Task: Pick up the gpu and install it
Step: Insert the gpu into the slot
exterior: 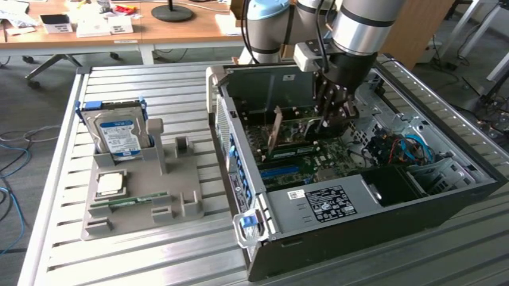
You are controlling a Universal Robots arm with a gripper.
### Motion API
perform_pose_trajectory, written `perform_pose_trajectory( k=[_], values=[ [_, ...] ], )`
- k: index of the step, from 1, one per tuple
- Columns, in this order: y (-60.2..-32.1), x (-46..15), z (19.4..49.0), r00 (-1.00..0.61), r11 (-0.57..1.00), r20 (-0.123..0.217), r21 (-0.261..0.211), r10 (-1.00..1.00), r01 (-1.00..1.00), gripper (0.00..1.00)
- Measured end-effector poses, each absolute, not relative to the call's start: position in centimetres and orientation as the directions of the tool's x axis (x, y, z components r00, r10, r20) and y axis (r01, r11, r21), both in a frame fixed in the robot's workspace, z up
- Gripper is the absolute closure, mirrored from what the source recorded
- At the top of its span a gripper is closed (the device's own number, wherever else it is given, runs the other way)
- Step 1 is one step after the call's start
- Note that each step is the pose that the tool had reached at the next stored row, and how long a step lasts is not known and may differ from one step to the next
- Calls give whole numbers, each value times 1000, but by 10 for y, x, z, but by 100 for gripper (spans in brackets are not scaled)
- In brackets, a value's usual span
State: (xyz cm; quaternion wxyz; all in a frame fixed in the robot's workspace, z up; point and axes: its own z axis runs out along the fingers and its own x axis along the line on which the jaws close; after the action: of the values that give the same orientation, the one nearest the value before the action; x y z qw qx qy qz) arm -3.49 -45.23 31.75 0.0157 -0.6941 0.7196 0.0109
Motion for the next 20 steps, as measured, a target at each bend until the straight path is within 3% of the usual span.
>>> perform_pose_trajectory(
  k=[20],
  values=[
    [-458, -37, 314, -35, 35, -38, -8, -999, -999, 73]
  ],
)
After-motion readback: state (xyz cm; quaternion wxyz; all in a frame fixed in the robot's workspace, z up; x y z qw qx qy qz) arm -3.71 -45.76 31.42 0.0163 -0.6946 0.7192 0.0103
